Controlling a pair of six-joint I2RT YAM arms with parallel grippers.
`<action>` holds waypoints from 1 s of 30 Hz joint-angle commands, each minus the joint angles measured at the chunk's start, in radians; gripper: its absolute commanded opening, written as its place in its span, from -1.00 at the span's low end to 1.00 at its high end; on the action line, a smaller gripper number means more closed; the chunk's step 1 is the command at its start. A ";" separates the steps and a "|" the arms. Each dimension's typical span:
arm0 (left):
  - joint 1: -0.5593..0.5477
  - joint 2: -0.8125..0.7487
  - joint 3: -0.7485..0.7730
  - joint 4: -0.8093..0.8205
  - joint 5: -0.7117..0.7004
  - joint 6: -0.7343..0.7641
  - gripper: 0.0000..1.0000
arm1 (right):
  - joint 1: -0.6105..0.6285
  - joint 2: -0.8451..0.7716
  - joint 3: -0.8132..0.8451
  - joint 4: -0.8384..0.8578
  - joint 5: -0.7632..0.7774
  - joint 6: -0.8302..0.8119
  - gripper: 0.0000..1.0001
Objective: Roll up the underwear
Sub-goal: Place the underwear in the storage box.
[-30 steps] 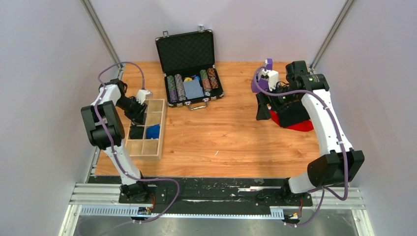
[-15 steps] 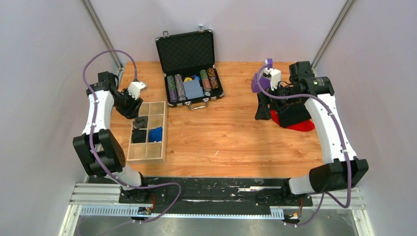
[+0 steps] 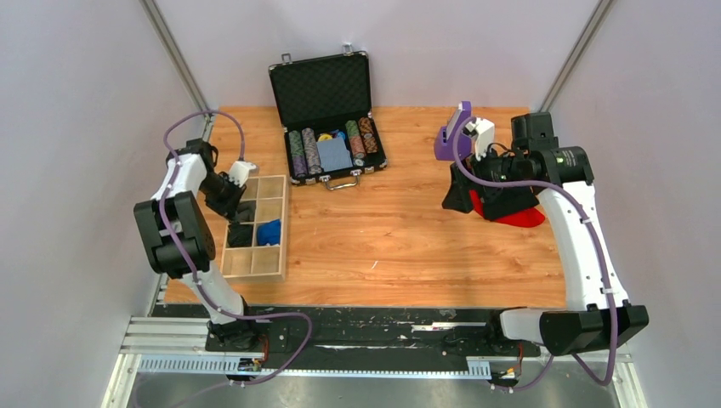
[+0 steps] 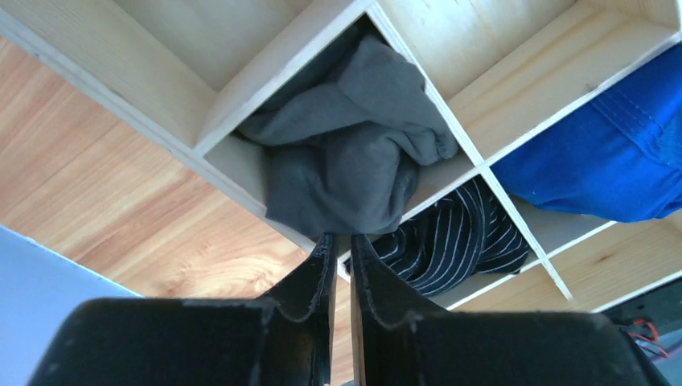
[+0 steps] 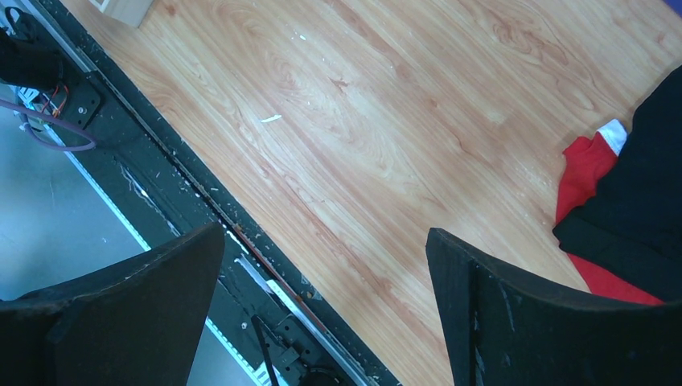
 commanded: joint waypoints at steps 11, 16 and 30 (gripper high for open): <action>-0.006 0.149 -0.009 0.109 -0.068 -0.040 -0.71 | 0.002 -0.035 -0.035 0.032 0.038 0.009 1.00; -0.023 0.177 -0.013 0.135 -0.095 -0.051 -0.75 | 0.002 -0.026 -0.026 0.033 0.036 0.009 1.00; -0.031 -0.024 0.254 -0.161 -0.081 -0.006 -0.67 | 0.003 -0.064 -0.045 0.045 0.059 0.016 1.00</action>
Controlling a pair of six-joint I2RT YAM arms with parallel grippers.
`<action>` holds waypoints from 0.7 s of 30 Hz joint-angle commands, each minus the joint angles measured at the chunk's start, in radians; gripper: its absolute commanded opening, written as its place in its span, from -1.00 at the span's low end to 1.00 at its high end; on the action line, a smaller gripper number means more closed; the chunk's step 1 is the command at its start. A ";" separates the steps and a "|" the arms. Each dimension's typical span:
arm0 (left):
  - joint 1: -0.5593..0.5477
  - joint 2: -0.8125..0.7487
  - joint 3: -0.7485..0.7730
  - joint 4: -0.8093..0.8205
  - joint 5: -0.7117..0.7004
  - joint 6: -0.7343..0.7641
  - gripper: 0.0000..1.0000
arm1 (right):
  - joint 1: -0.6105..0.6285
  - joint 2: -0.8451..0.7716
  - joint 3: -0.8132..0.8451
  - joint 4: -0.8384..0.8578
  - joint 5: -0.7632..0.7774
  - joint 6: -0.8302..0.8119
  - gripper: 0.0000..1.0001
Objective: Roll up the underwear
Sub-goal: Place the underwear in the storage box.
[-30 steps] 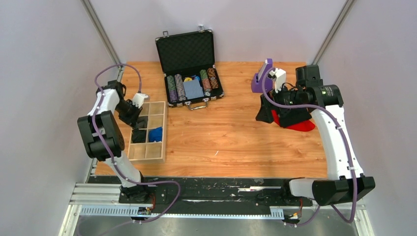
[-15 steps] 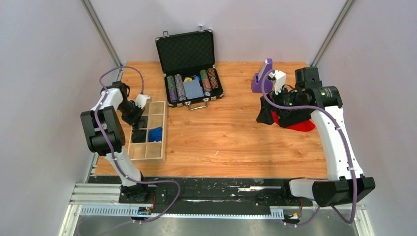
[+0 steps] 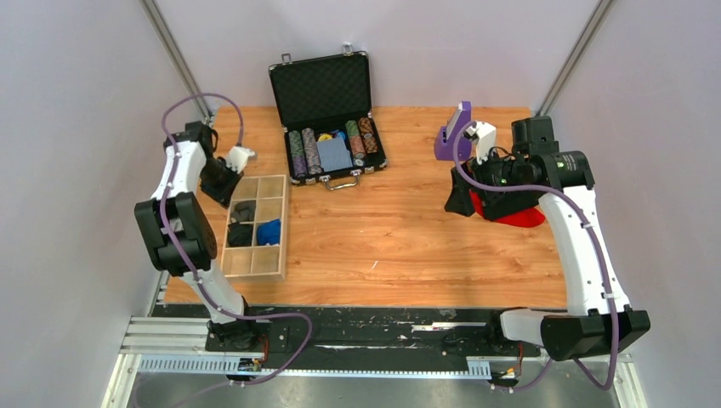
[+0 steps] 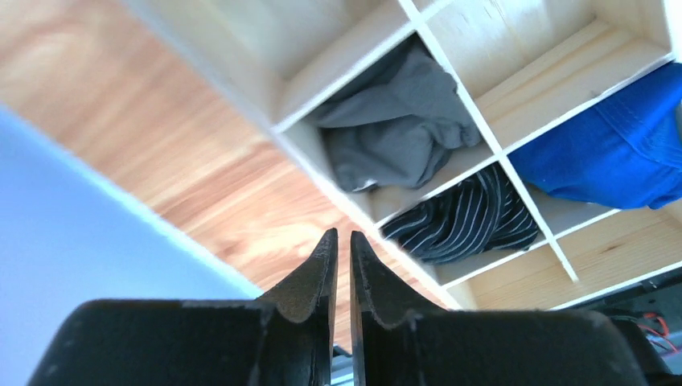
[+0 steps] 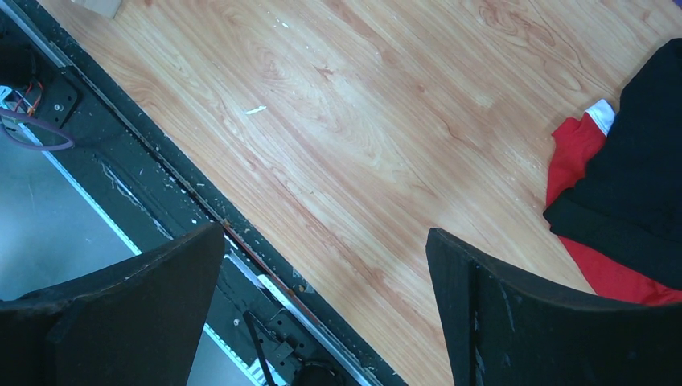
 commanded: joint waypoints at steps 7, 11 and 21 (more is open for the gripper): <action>-0.012 0.001 0.126 -0.061 0.192 -0.051 -0.66 | 0.003 -0.047 -0.006 0.050 0.017 0.020 1.00; -0.021 0.036 0.114 0.009 0.211 -0.091 -0.69 | 0.003 -0.047 -0.011 0.052 0.014 0.022 1.00; -0.041 0.101 0.103 0.051 0.243 -0.140 -0.69 | 0.002 -0.041 -0.041 0.057 0.020 0.016 1.00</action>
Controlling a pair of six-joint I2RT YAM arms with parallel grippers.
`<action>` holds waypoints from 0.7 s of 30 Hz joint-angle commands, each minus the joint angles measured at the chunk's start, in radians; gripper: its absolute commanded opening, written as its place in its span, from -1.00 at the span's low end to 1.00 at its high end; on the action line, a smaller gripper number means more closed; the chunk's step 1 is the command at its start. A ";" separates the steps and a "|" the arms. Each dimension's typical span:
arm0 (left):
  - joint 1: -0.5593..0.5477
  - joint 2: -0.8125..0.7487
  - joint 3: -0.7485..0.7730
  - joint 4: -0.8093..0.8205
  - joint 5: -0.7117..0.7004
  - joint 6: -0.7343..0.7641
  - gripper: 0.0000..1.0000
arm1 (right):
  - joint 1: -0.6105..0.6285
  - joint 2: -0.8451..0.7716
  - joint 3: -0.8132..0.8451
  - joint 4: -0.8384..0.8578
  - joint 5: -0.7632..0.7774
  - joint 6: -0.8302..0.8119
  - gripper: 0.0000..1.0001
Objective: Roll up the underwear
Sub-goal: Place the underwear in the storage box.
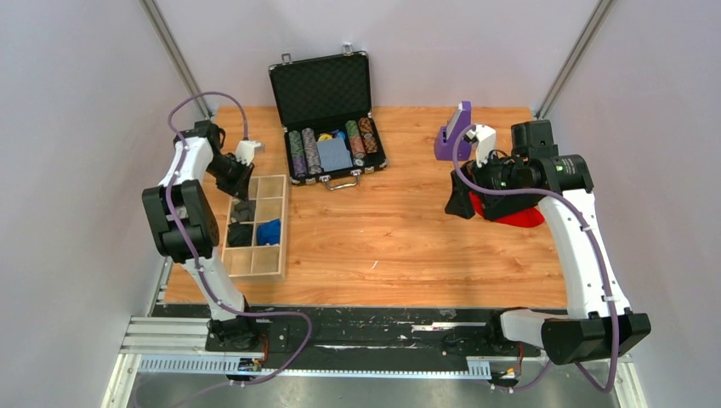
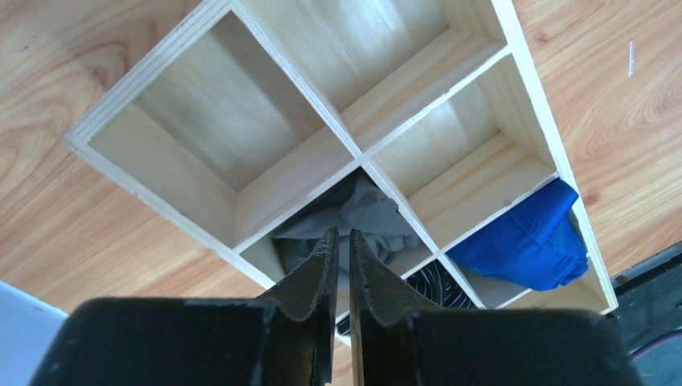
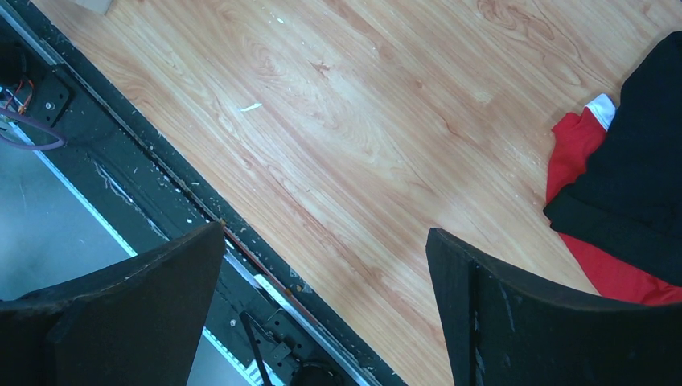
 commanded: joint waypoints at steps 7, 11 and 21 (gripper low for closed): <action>-0.028 0.061 -0.038 0.087 0.009 -0.070 -0.70 | 0.002 -0.002 0.007 0.036 0.015 0.013 1.00; -0.028 0.097 -0.051 0.104 -0.032 -0.069 -0.70 | 0.003 0.001 0.005 0.037 0.020 0.012 1.00; -0.035 0.049 -0.041 0.102 -0.053 -0.074 -0.70 | 0.002 0.005 0.066 0.058 0.065 0.036 1.00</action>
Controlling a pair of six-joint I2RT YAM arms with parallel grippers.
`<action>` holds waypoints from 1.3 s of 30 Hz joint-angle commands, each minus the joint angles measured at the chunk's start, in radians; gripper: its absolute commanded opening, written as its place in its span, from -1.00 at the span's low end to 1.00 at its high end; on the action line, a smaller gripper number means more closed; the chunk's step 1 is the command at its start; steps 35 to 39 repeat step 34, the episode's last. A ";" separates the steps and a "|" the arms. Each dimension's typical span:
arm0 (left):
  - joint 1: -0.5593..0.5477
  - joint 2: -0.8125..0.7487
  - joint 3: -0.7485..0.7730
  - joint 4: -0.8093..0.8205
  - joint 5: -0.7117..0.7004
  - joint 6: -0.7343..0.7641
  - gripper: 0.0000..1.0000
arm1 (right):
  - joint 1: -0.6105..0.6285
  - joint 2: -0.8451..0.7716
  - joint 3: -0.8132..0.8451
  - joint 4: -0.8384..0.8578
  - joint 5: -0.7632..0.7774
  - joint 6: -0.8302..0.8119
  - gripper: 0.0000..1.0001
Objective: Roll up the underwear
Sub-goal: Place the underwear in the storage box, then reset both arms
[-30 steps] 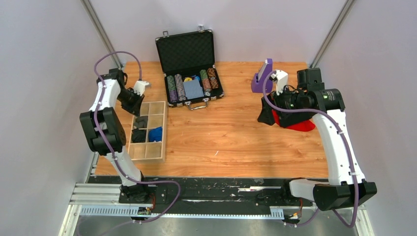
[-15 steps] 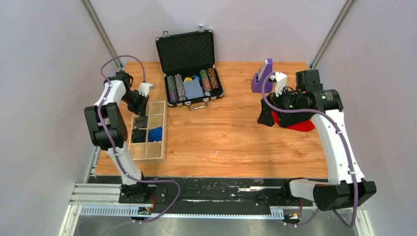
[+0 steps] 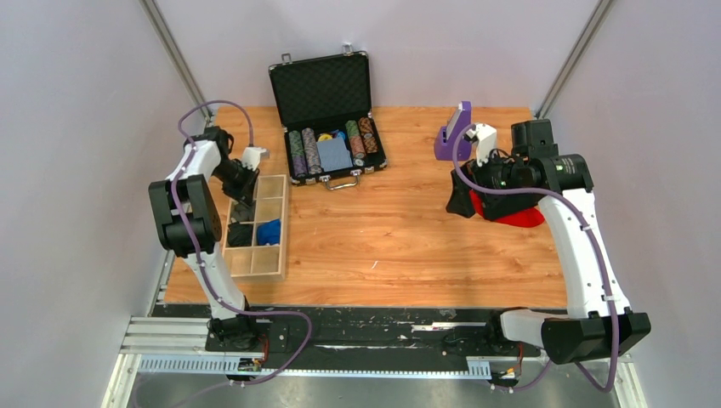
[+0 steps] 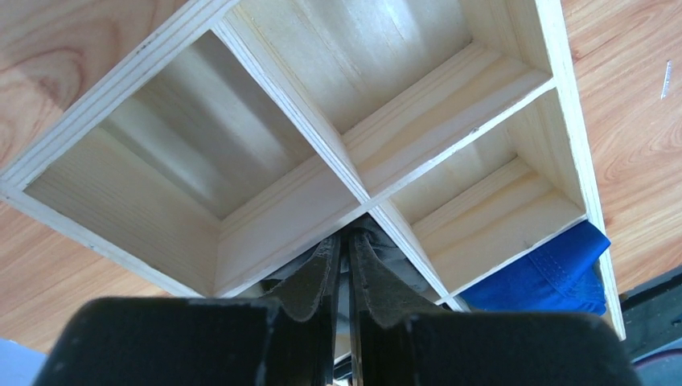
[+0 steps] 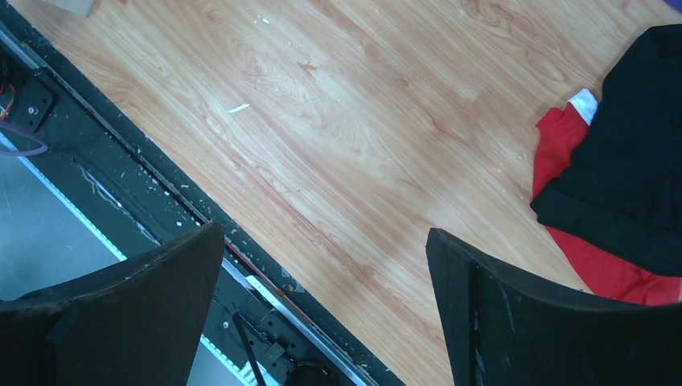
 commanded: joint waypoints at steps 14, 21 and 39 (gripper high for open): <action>-0.037 -0.597 0.112 0.209 0.007 -0.268 0.45 | 0.002 -0.029 0.061 0.653 0.249 0.353 1.00; -0.039 -0.903 -0.189 0.562 0.111 -0.511 1.00 | 0.002 -0.045 -0.013 0.615 0.468 0.467 1.00; -0.044 -0.869 -0.167 0.458 0.138 -0.458 1.00 | 0.003 -0.017 -0.065 0.688 0.569 0.495 1.00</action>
